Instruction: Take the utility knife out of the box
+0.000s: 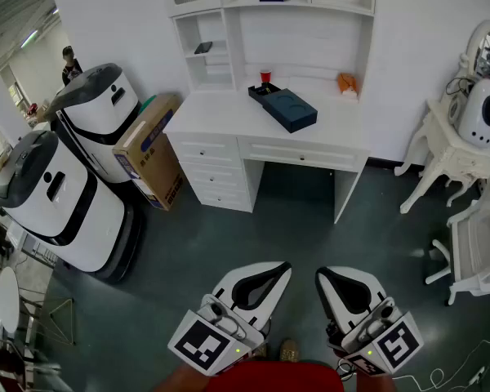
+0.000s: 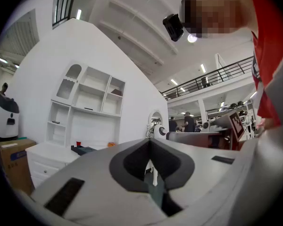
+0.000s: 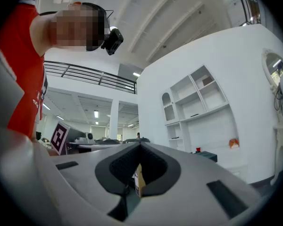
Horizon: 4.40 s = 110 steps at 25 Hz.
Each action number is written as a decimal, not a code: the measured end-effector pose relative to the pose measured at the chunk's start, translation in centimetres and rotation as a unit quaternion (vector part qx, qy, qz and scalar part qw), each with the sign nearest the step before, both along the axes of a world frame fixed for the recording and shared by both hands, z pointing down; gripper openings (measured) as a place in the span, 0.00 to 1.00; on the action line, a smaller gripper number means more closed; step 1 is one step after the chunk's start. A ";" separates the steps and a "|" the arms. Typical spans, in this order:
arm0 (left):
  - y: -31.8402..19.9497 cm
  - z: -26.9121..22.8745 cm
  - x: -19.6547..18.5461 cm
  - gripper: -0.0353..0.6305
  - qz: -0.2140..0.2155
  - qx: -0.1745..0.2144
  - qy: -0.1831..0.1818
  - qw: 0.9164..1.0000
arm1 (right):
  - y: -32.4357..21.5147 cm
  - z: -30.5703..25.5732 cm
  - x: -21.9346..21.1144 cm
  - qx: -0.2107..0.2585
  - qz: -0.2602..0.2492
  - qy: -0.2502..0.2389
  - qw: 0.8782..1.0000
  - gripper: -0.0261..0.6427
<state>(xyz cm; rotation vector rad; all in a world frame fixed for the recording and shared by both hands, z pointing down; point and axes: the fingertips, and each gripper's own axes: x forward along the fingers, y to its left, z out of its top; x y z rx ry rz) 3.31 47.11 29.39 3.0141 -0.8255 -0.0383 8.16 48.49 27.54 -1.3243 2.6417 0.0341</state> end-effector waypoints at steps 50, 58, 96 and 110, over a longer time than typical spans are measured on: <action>-27.4 -1.2 -1.6 0.08 -0.072 0.033 0.001 0.997 | -26.3 -1.0 1.4 0.001 -0.031 0.021 0.999 0.05; -39.4 -1.5 -5.1 0.08 -0.063 0.026 0.003 0.998 | -38.6 -1.5 -2.5 -0.001 -0.020 0.032 0.999 0.05; -79.2 2.5 -3.4 0.08 -0.070 0.004 -0.025 0.997 | -81.9 3.8 -1.6 -0.086 0.031 0.104 0.990 0.05; -86.5 4.7 -2.9 0.08 -0.010 -0.003 -0.013 1.000 | -93.7 19.7 2.6 -0.394 0.065 0.235 0.886 0.15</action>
